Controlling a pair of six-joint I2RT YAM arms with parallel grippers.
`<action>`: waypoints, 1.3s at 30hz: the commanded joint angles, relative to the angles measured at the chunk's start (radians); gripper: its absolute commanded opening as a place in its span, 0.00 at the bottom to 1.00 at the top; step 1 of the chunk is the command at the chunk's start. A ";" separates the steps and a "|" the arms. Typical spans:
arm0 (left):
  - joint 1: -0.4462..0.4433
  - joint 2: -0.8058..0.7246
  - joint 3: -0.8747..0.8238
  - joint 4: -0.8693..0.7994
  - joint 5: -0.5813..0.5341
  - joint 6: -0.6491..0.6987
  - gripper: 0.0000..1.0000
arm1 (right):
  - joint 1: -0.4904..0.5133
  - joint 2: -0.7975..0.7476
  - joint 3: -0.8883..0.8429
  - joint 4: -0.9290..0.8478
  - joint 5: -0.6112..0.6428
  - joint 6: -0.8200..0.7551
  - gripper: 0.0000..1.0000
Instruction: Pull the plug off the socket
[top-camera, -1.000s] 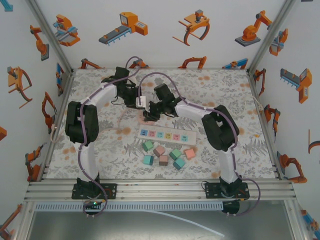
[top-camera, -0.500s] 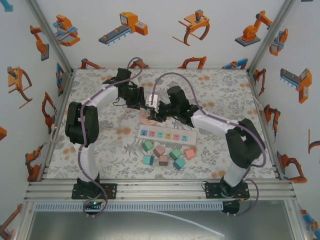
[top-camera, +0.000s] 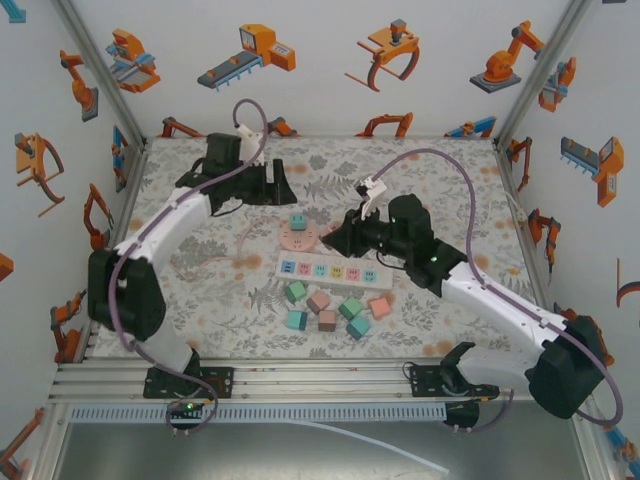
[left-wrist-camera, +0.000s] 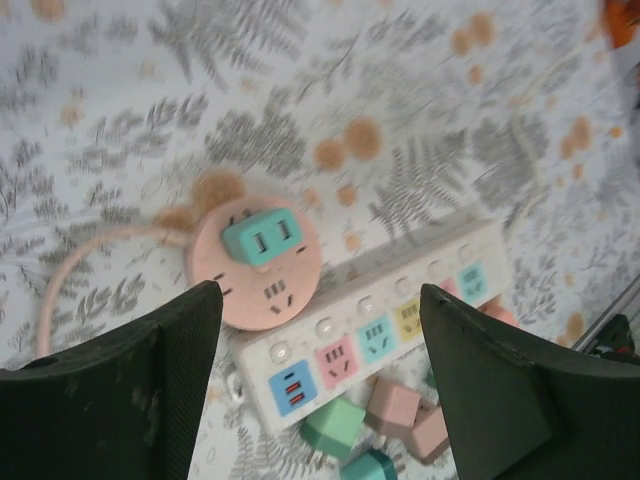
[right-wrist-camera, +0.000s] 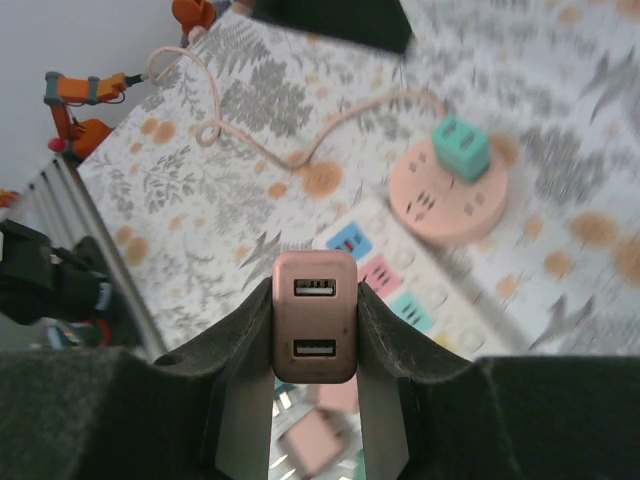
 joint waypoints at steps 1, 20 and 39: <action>-0.008 -0.147 -0.150 0.206 0.116 0.023 0.74 | -0.001 -0.007 0.019 -0.212 0.018 0.208 0.09; -0.460 -0.614 -0.449 -0.211 0.241 0.663 0.77 | 0.016 0.340 -0.052 -0.229 -0.062 0.300 0.12; -0.505 -0.627 -0.552 -0.054 0.018 0.587 0.80 | 0.046 0.300 -0.123 -0.206 0.070 0.309 0.55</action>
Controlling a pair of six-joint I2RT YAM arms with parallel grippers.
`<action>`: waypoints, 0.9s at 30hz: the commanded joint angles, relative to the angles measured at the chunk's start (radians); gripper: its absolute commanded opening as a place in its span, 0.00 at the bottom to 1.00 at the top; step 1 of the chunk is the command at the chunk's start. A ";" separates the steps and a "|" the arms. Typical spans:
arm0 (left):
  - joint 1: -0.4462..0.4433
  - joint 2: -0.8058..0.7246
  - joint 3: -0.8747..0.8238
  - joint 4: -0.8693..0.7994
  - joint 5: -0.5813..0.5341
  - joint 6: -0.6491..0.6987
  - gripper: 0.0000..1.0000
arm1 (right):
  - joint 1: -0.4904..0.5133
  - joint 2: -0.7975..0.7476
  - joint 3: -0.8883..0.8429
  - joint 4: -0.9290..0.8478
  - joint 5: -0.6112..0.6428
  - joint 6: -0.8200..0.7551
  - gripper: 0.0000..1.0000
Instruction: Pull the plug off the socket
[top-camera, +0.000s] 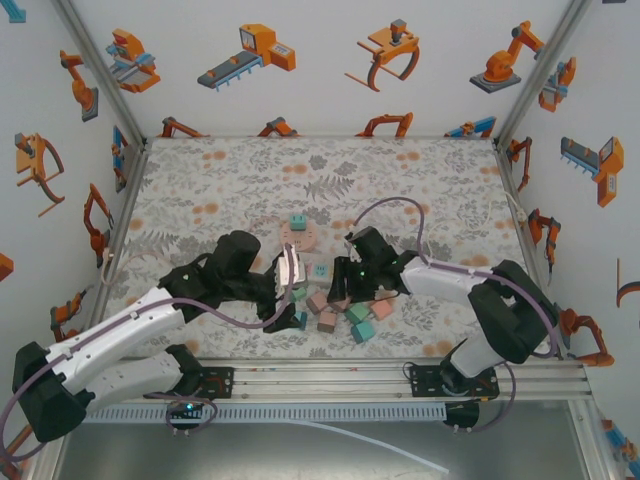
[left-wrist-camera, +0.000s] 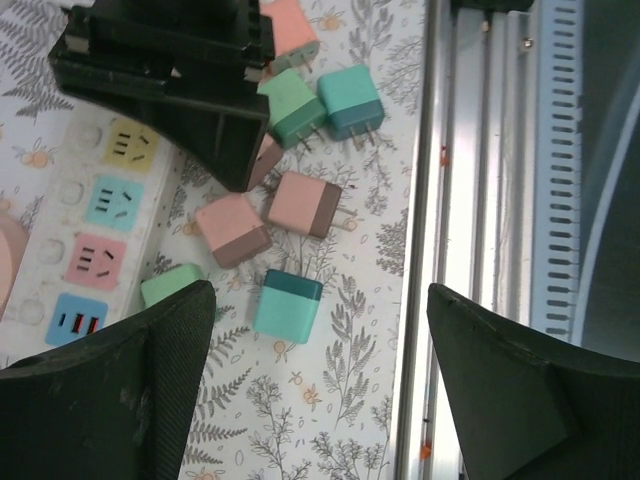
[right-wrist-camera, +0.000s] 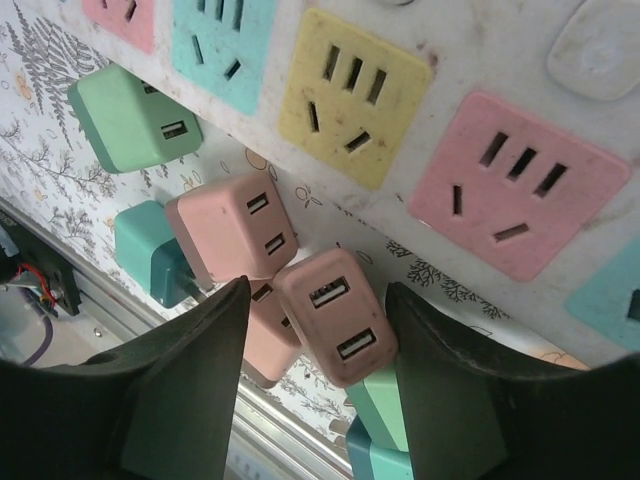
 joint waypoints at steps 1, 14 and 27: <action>-0.007 -0.045 -0.023 0.086 -0.099 -0.050 0.79 | 0.005 -0.075 -0.004 -0.036 0.075 -0.004 0.55; 0.027 -0.082 -0.113 0.264 -0.608 -0.386 0.91 | 0.009 -0.397 0.047 0.019 0.359 -0.397 0.55; 0.315 0.167 -0.016 0.238 -0.496 -1.166 0.95 | 0.015 -0.202 0.179 0.398 0.060 -1.394 0.65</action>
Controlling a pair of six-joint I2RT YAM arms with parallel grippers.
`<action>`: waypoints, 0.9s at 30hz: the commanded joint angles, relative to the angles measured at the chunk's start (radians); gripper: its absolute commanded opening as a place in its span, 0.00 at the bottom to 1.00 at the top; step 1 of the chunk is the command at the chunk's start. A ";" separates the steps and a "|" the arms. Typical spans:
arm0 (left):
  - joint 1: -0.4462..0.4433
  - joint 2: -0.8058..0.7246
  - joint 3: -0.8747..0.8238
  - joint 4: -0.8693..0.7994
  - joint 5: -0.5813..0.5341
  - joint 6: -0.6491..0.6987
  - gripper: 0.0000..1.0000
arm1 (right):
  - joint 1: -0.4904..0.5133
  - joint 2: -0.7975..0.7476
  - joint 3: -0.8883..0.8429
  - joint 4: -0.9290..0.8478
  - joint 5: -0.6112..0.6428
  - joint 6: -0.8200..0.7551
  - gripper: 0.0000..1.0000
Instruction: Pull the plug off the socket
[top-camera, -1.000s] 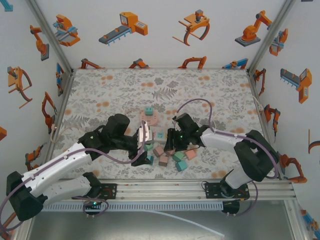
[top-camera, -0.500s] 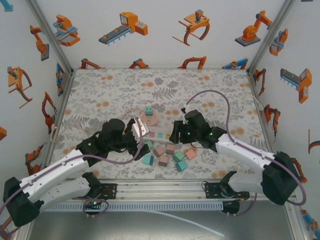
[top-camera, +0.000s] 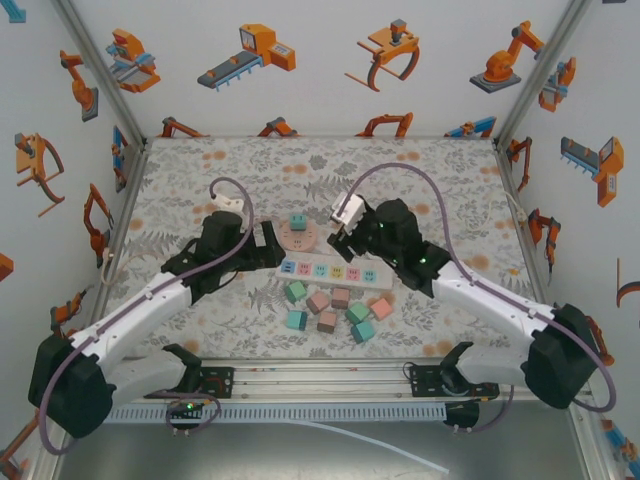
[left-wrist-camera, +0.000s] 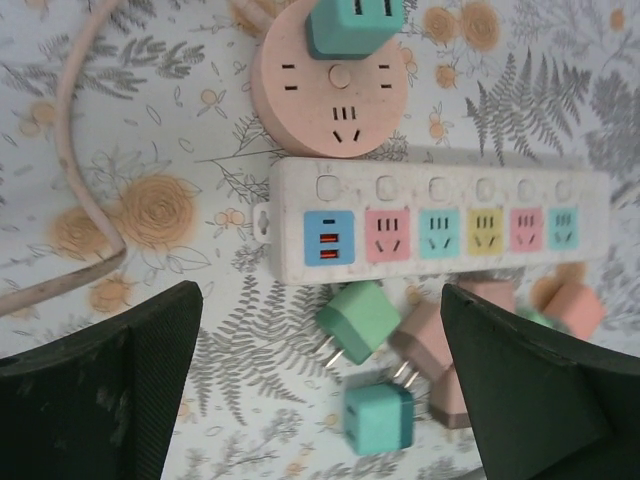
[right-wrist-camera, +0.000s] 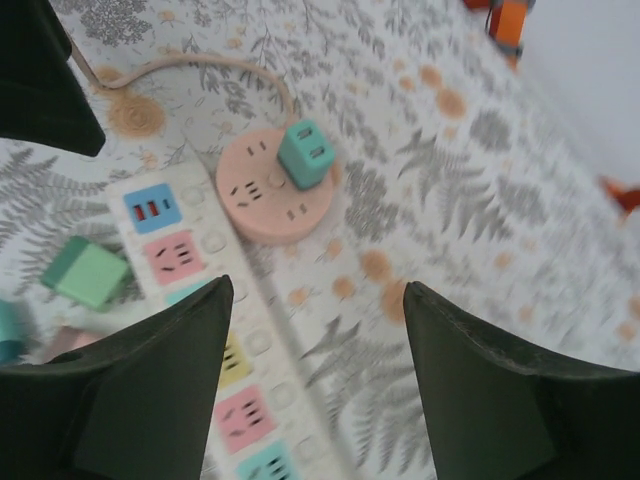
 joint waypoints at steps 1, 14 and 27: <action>0.029 0.043 0.022 0.051 0.080 -0.254 0.95 | 0.005 0.094 0.091 0.113 -0.090 -0.321 0.65; 0.098 0.304 0.188 -0.021 0.112 -0.546 0.94 | -0.054 0.493 0.532 -0.218 -0.384 -0.364 0.64; 0.144 0.444 0.156 0.093 0.124 -0.603 0.67 | -0.121 0.820 0.780 -0.371 -0.525 -0.364 0.57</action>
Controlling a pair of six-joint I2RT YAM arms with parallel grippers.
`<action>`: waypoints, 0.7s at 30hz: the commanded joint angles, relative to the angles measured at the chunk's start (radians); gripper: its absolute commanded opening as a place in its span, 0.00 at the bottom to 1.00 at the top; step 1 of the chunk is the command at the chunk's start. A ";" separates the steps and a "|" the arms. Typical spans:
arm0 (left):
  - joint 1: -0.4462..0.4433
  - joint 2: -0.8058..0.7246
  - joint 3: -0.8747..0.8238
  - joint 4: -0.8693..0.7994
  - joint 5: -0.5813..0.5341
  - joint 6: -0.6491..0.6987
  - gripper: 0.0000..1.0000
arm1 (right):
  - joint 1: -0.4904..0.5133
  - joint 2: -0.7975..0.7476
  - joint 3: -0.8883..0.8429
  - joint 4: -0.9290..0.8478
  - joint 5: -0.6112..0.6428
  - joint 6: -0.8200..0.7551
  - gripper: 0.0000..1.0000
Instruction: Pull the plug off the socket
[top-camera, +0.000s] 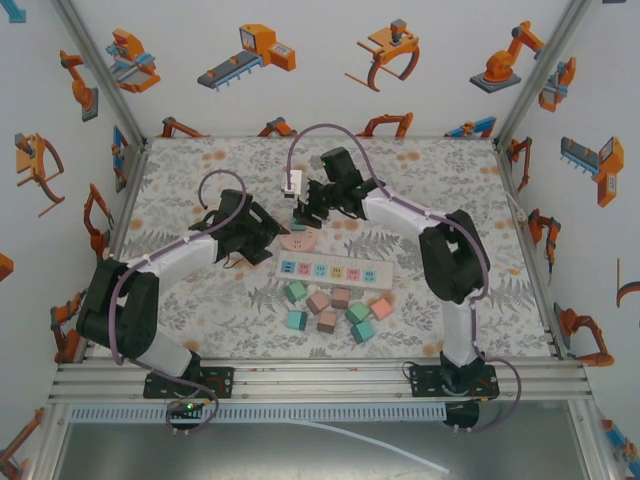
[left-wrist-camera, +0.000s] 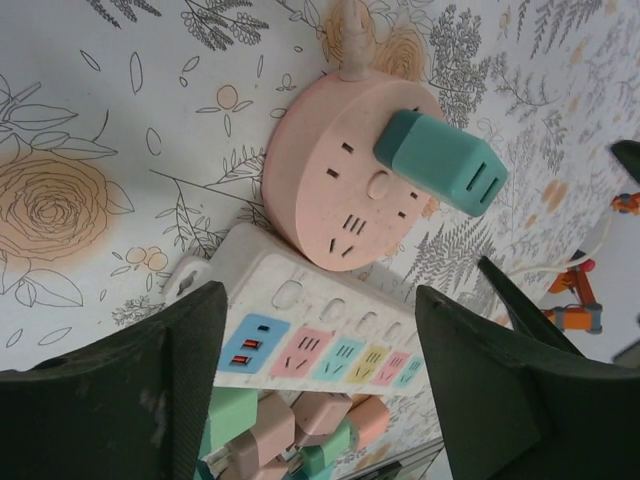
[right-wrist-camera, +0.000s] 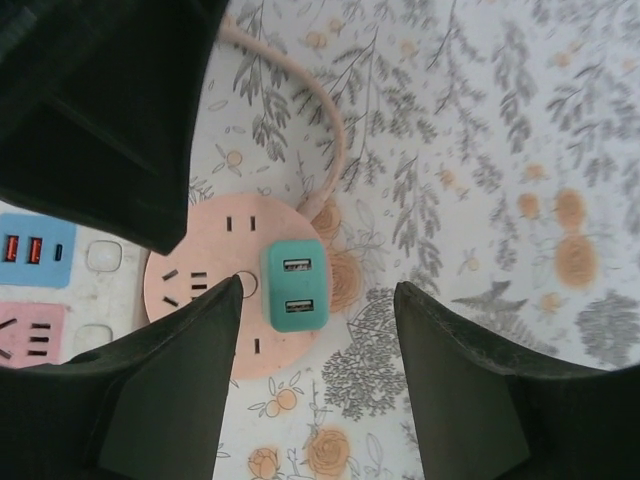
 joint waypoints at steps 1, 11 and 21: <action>0.011 0.025 -0.001 0.028 -0.005 -0.009 0.65 | -0.002 0.040 0.067 -0.056 -0.066 -0.012 0.56; 0.023 0.098 0.002 0.070 0.037 -0.012 0.55 | -0.001 0.144 0.142 -0.088 -0.090 -0.010 0.41; 0.022 0.176 0.012 0.107 0.087 -0.029 0.51 | 0.002 0.143 0.123 -0.167 -0.073 -0.064 0.37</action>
